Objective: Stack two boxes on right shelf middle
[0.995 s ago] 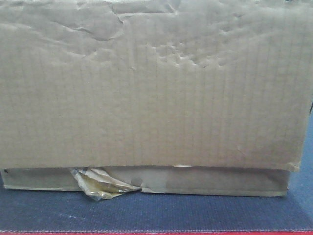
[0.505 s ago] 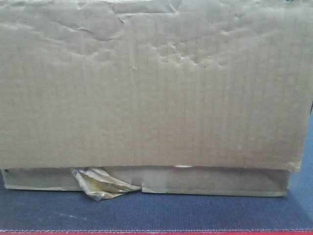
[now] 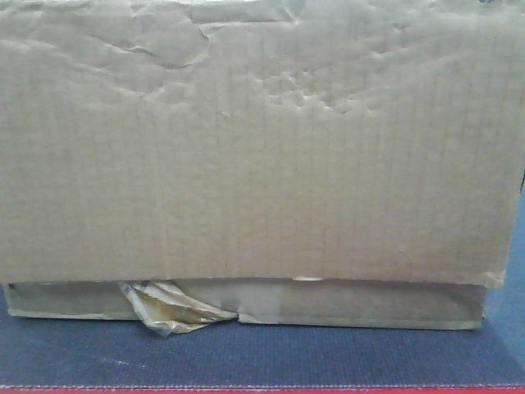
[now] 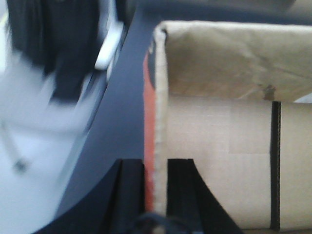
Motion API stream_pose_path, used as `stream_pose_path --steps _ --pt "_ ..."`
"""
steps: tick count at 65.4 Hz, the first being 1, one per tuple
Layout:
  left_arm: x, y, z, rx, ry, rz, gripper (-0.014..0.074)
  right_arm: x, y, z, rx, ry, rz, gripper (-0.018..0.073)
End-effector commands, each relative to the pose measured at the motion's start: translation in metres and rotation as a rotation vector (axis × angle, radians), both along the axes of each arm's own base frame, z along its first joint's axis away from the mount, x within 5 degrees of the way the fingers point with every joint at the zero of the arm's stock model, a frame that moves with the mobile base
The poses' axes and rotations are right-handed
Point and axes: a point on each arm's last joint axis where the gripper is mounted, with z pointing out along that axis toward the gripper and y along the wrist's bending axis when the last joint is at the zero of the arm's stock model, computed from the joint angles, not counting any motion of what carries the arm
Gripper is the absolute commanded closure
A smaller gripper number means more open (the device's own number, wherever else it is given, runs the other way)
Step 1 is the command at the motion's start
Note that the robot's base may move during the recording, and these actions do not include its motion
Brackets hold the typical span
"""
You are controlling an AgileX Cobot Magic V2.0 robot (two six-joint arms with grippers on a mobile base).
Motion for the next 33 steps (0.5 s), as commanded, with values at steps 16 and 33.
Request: stream_pose_path --steps 16,33 --pt "-0.018 -0.121 0.033 -0.117 -0.137 -0.294 0.0707 0.000 0.000 0.001 0.005 -0.017 -0.004 0.0721" --pt "-0.017 -0.198 0.001 -0.102 -0.014 -0.345 0.0707 0.000 0.000 0.001 0.005 -0.017 -0.004 0.0721"
